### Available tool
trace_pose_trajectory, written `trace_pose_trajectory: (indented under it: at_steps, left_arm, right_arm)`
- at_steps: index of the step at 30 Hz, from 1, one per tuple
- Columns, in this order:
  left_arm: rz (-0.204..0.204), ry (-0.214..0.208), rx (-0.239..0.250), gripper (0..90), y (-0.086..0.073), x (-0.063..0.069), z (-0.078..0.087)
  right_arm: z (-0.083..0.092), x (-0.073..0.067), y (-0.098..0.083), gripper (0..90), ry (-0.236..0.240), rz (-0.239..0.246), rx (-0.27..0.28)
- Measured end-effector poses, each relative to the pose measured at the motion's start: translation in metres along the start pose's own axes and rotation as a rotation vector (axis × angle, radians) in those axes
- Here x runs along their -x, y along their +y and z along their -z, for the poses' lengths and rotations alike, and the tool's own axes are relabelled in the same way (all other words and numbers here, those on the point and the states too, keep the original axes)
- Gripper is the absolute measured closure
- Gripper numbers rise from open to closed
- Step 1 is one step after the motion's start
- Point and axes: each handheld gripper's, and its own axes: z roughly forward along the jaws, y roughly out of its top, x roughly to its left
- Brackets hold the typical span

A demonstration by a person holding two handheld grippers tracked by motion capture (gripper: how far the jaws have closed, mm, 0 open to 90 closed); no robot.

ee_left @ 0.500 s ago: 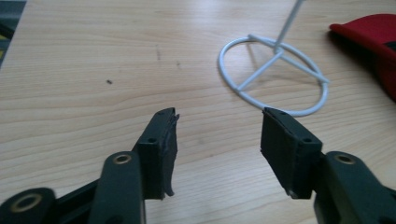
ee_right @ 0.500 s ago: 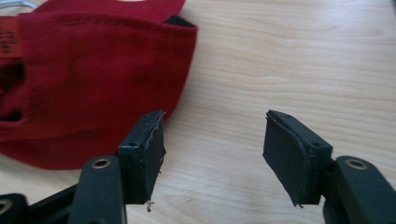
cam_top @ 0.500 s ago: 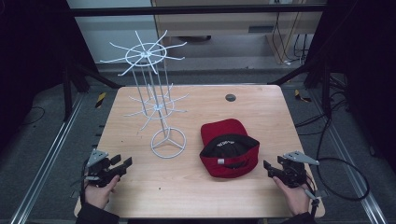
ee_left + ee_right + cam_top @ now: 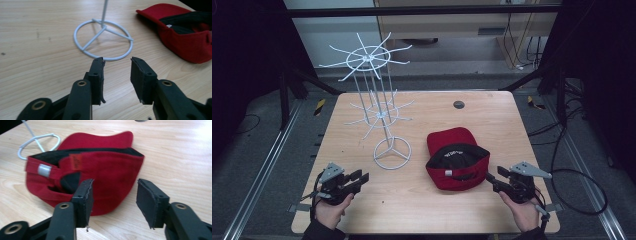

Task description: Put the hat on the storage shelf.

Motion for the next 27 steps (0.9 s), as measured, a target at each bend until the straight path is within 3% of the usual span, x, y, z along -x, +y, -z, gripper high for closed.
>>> trace_pose_trajectory:
  at_steps: [4, 11, 17, 18, 21, 22, 27]
  left_arm:
    - [-0.03, -0.021, -0.009, 67.4, 0.01, 0.014, -0.009]
    - [-0.053, -0.074, -0.009, 72.3, 0.026, 0.038, -0.03]
    - [-0.085, -0.091, -0.031, 72.2, 0.037, 0.062, -0.062]
    - [-0.093, -0.094, -0.036, 72.1, 0.04, 0.071, -0.073]
    - [-0.097, -0.102, -0.035, 71.3, 0.043, 0.08, -0.083]
    - [-0.113, -0.097, -0.041, 70.8, 0.045, 0.089, -0.092]
    - [-0.121, -0.11, -0.047, 68.7, 0.048, 0.102, -0.11]
  right_arm:
    - [0.0, -0.004, 0.0, 51.1, 0.028, 0.011, -0.018]
    - [0.0, -0.008, -0.003, 54.6, 0.027, 0.028, -0.037]
    - [-0.001, -0.014, -0.001, 55.4, 0.028, 0.056, -0.033]
    - [-0.001, -0.015, -0.001, 55.4, 0.029, 0.058, -0.031]
    - [-0.001, -0.015, 0.0, 55.3, 0.032, 0.058, -0.03]
    - [0.0, -0.015, 0.0, 55.2, 0.03, 0.053, -0.029]
    - [0.002, -0.013, 0.002, 54.8, 0.024, 0.045, -0.016]
